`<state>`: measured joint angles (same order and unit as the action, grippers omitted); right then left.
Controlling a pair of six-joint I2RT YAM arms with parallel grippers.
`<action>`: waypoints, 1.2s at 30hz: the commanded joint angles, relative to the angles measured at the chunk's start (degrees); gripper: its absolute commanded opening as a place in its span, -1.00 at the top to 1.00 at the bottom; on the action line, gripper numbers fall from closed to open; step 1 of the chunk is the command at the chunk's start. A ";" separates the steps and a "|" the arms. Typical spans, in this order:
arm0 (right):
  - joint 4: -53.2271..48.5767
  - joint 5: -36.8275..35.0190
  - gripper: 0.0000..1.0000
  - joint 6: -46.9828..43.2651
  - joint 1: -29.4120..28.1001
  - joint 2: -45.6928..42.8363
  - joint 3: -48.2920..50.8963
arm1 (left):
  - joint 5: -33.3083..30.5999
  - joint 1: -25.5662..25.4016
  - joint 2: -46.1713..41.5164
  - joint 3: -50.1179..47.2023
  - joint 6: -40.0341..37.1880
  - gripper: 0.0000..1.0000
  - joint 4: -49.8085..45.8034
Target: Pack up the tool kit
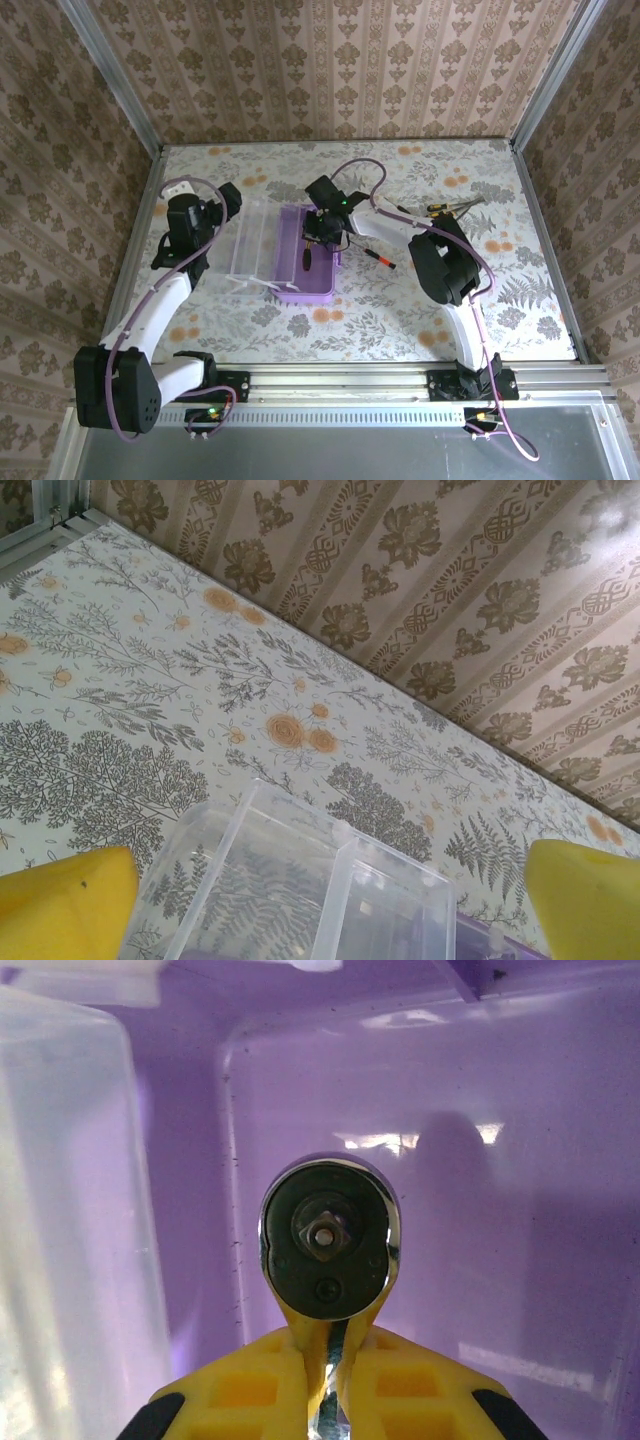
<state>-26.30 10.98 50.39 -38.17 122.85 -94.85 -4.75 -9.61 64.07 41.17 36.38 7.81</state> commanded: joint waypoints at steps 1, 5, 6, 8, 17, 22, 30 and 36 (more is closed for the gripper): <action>0.38 -0.46 0.73 1.49 -0.50 1.26 -1.18 | 1.18 0.38 -0.18 -0.58 0.05 -1.00 2.19; -0.13 0.26 0.72 0.68 -0.45 2.40 -2.06 | 2.18 0.38 0.17 -0.48 0.27 -1.00 2.66; -0.32 0.35 0.71 0.52 -0.50 2.76 -2.39 | 2.23 0.38 0.29 -0.50 0.36 -1.00 2.78; -1.12 0.35 0.69 0.28 -0.44 3.50 -3.19 | 2.46 0.38 0.50 -0.47 0.45 -1.00 2.82; -3.11 0.81 0.40 1.16 -0.45 3.46 -5.15 | 3.43 0.33 1.22 -0.30 0.71 -1.00 2.90; -3.71 -0.12 0.40 1.02 -0.43 0.84 -5.44 | 3.96 0.38 0.96 -0.25 0.77 -1.00 3.03; -7.36 -6.33 0.39 -0.32 -0.02 -7.19 -4.80 | 5.93 0.38 0.83 -0.47 1.32 -1.00 4.34; -10.98 -11.54 0.35 -5.48 2.62 -16.39 0.79 | 8.82 -0.15 0.07 -0.49 3.02 -1.00 5.31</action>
<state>-32.69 4.62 48.47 -37.28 111.63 -97.10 1.41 -9.67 64.88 40.97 37.65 10.96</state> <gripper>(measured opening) 0.321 0.999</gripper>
